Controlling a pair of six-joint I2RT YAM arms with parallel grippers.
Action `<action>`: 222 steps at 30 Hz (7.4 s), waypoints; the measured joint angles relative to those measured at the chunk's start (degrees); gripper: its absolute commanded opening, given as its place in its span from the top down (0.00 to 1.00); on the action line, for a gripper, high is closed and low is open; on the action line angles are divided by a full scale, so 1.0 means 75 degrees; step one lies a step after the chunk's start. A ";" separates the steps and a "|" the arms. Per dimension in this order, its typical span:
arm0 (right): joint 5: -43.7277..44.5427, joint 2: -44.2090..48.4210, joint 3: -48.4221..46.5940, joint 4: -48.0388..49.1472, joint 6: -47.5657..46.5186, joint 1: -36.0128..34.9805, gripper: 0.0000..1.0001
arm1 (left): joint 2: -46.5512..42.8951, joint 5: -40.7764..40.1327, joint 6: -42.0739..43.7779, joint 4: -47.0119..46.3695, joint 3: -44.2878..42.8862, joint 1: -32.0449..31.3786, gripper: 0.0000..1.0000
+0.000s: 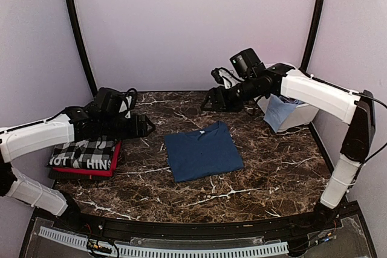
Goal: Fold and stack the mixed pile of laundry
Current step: Turn over the square-folded T-shirt at the center of the board, then adjust the square-folded T-shirt at the center of the board, then pick up the square-folded T-shirt from the center of the board, then place the square-folded T-shirt at the corner of the board.
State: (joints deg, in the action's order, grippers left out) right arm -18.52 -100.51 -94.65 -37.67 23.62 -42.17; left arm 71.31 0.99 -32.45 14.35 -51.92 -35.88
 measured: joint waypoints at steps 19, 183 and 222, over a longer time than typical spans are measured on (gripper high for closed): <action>0.0015 -0.0737 0.3928 0.1740 -0.0425 0.0670 0.39 | 0.3791 0.2020 -0.0580 -0.1614 -0.0082 -0.0557 0.65; 0.2273 0.0947 0.3226 0.3826 -0.1518 -0.3459 0.08 | -0.0466 -0.2681 0.1757 0.7638 -0.4820 0.1026 1.00; 0.2264 0.0973 0.3235 0.3596 -0.1658 -0.3069 0.03 | 0.1145 -0.6639 0.3879 0.5082 -0.2069 0.3617 0.30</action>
State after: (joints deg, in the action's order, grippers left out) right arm -1.54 -93.21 -70.39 -10.70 11.18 -65.19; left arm 79.90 -48.80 -3.36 52.47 -67.44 -8.75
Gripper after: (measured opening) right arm 0.946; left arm 0.603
